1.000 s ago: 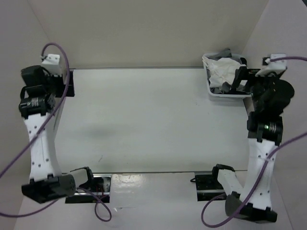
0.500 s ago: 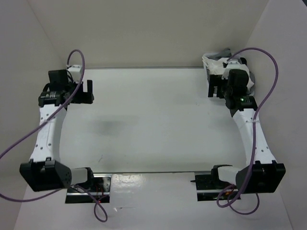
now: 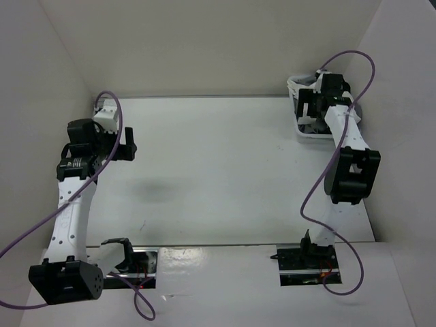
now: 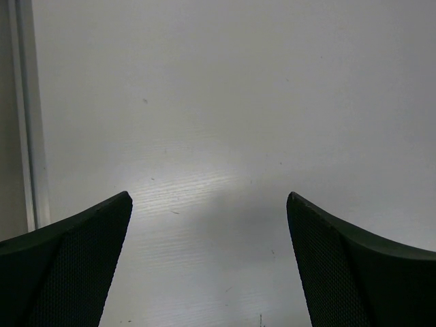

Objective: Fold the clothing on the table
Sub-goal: Grab the skirt from the pile

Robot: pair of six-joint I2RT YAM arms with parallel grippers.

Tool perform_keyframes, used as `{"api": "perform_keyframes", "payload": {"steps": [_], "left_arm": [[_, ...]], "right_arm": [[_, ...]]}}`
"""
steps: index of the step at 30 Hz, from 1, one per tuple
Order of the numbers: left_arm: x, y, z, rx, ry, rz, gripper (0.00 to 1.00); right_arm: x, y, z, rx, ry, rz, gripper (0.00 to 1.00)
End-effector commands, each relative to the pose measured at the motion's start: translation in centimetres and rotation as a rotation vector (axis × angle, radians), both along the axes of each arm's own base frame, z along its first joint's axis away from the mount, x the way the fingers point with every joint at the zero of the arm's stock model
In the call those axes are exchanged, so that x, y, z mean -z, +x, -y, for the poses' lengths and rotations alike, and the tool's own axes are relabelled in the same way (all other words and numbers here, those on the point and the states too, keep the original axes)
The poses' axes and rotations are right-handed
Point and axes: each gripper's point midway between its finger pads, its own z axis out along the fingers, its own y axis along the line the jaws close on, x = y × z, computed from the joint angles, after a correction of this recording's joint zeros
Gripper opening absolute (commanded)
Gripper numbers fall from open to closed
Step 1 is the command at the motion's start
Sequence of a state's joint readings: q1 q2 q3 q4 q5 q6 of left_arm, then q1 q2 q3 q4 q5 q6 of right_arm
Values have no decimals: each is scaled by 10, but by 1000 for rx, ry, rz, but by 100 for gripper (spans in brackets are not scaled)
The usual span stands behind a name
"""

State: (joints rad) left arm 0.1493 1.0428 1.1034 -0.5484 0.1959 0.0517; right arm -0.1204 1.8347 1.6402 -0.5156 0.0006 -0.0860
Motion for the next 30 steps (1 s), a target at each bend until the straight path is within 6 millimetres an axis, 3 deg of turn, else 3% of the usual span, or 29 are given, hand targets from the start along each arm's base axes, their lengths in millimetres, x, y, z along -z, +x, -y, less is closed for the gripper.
{"api": "perform_keyframes", "payload": {"steps": [1, 2, 3, 5, 6, 12, 17, 23, 24, 26, 30], "left_arm": [[-21, 5, -3, 5, 28, 105, 100], [-16, 4, -2, 5, 26, 93, 100], [-16, 4, -2, 5, 26, 93, 100], [-13, 5, -3, 5, 25, 84, 100], [-10, 7, -3, 5, 23, 75, 100], [0, 8, 1, 30, 15, 49, 100], [0, 8, 1, 30, 15, 49, 100], [4, 8, 2, 38, 9, 40, 100], [4, 8, 2, 42, 17, 41, 100], [4, 8, 2, 42, 17, 41, 100], [4, 7, 4, 51, 11, 42, 100]], "right_arm": [[-45, 29, 9, 10, 7, 107, 99], [-33, 38, 19, 36, -4, 88, 99], [-44, 46, 20, 31, -15, 111, 99], [-32, 57, 30, 51, -20, 90, 97], [-44, 65, 31, 51, -24, 122, 97], [-28, 88, 47, 104, -63, 101, 96], [-1, 95, 64, 150, -100, 49, 94], [21, 97, 82, 196, -121, 13, 92], [17, 99, 83, 197, -122, 22, 92], [31, 99, 86, 212, -134, -4, 87], [28, 102, 89, 220, -141, 15, 79]]}}
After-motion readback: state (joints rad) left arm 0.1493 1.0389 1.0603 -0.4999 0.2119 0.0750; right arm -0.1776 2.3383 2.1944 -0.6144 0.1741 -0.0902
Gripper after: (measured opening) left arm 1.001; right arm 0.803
